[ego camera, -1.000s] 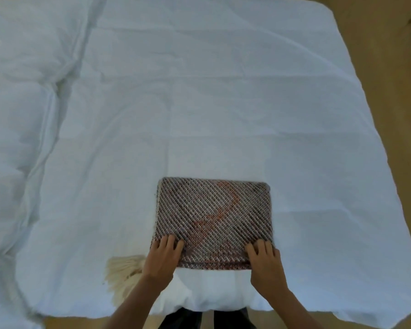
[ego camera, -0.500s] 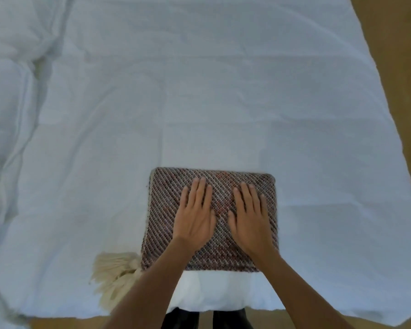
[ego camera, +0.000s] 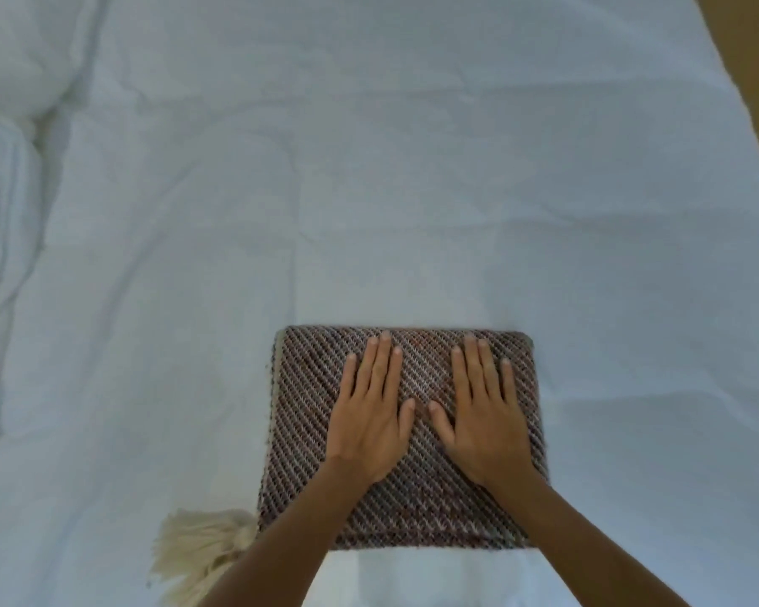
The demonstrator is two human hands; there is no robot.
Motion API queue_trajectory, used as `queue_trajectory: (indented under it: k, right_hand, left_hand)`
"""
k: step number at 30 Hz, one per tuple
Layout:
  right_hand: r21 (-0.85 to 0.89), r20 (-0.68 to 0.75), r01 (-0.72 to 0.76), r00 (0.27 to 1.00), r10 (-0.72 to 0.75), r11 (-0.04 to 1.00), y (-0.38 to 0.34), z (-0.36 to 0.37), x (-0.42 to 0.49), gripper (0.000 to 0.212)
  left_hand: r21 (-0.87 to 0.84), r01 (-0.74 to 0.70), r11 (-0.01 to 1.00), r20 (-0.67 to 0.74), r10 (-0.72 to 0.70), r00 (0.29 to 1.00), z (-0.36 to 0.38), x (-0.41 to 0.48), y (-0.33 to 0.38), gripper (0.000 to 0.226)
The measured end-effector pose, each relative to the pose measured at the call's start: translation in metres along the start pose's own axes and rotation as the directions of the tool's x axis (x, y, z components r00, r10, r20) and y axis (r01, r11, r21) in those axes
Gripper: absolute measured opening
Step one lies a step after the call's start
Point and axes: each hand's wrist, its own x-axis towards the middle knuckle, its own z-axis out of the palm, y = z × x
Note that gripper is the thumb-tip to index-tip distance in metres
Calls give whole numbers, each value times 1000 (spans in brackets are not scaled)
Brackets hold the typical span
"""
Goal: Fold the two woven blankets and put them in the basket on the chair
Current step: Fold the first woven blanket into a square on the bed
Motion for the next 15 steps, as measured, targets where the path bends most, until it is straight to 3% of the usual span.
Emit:
queue_trajectory:
  k: [3, 6, 11, 15]
  right_hand:
    - [7, -19, -70, 997, 70, 998, 23, -8, 7, 76]
    - [26, 27, -70, 997, 69, 997, 31, 15, 11, 78]
    - [4, 35, -99, 995, 99, 995, 29, 21, 17, 78]
    - [45, -77, -96, 992, 99, 994, 0, -7, 4, 69]
  left_hand:
    - [15, 103, 995, -66, -102, 993, -6, 2, -39, 68]
    - [29, 126, 992, -30, -125, 992, 16, 3, -61, 70]
    - [53, 149, 987, -18, -148, 989, 25, 9, -58, 70]
    - [-49, 176, 983, -117, -180, 977, -2, -5, -24, 66]
